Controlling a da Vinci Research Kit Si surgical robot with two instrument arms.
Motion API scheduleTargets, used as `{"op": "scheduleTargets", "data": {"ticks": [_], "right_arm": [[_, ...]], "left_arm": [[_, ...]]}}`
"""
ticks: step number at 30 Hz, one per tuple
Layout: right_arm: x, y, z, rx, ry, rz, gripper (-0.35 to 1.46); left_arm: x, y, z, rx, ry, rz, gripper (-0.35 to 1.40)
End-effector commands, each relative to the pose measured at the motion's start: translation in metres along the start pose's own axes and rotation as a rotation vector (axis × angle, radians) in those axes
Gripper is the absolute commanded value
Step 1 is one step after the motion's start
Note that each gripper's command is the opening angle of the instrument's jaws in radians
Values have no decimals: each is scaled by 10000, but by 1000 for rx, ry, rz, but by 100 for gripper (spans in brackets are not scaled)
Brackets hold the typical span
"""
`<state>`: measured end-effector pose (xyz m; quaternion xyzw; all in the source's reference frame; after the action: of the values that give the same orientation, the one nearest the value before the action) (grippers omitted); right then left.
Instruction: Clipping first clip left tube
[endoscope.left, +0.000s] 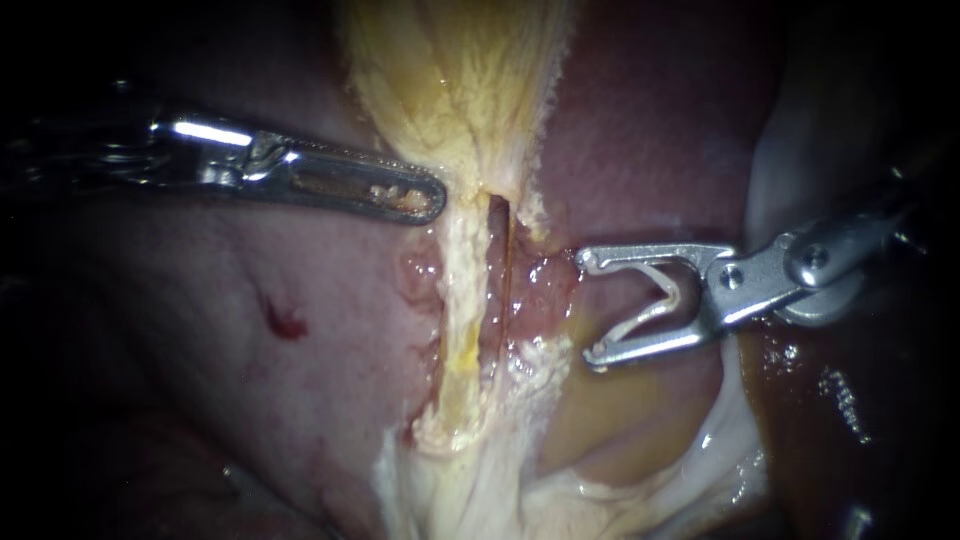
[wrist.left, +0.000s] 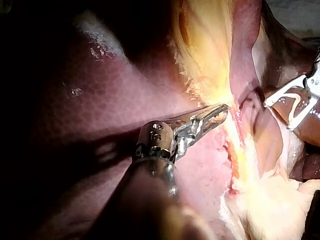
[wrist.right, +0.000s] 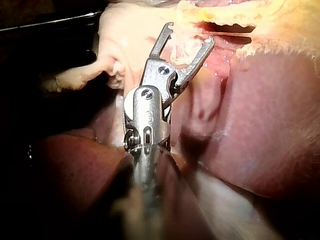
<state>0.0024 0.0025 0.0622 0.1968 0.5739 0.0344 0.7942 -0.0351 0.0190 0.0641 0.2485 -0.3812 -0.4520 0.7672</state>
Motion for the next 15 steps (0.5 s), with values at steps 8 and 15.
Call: {"op": "scheduleTargets", "data": {"ticks": [8, 15], "right_arm": [[0, 0, 0, 0, 0, 0, 50], [0, 0, 0, 0, 0, 0, 50]], "left_arm": [[-3, -7, -20, 10, 5, -3, -35], [-12, -13, -56, 7, 3, -9, -35]]}}
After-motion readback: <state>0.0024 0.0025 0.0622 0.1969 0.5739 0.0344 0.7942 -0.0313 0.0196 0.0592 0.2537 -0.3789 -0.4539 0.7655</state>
